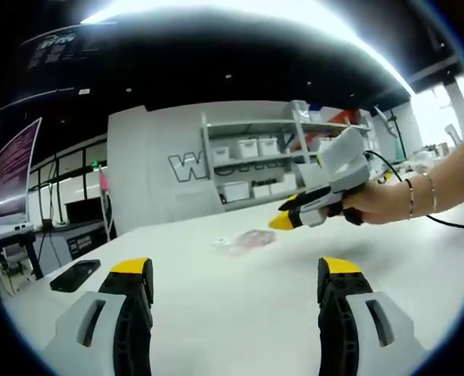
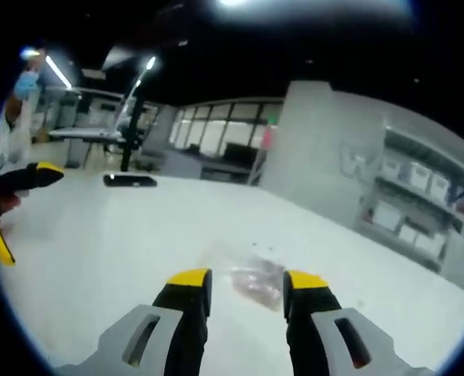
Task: Open the resealable bag by pulling the two sides of the seal apart until the entire bag opening is separated and visibly accessible.
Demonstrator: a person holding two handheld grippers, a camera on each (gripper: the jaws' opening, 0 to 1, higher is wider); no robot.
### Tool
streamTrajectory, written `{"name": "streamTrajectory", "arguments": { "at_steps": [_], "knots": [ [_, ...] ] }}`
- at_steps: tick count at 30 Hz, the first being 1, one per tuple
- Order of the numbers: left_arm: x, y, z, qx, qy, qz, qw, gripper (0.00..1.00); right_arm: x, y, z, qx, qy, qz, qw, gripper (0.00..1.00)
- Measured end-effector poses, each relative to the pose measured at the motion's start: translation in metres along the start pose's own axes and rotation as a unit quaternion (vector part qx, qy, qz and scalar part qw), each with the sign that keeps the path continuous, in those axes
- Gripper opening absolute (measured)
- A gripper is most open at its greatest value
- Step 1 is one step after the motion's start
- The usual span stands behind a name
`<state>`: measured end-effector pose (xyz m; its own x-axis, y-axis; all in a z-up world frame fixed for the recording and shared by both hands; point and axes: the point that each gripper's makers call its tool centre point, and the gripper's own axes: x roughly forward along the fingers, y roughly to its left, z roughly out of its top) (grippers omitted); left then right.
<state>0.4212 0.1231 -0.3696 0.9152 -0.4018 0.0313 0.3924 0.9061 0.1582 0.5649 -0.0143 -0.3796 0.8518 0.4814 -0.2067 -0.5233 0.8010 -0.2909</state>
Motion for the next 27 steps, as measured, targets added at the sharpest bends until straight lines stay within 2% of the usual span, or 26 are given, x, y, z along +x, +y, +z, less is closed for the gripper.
{"name": "streamTrajectory", "arguments": {
  "at_steps": [4,9,22,27],
  "knots": [
    [0.001,0.001,0.0,-0.004,0.0,0.001,1.0,0.86,0.004,0.002,0.0,-0.013,0.002,0.006,0.9999,0.35],
    [0.002,-0.004,-0.006,-0.007,0.025,-0.007,0.9996,0.87,0.011,0.004,-0.002,-0.021,0.006,0.013,0.9997,0.34],
    [-0.001,-0.007,0.016,-0.004,0.025,-0.021,0.9995,0.9,0.025,0.015,-0.011,-0.055,0.02,0.031,0.9978,0.33],
    [0.002,-0.003,0.013,-0.001,0.03,-0.019,0.9994,0.92,0.031,0.016,-0.015,-0.072,0.028,0.035,0.9964,0.33]
  ]
}}
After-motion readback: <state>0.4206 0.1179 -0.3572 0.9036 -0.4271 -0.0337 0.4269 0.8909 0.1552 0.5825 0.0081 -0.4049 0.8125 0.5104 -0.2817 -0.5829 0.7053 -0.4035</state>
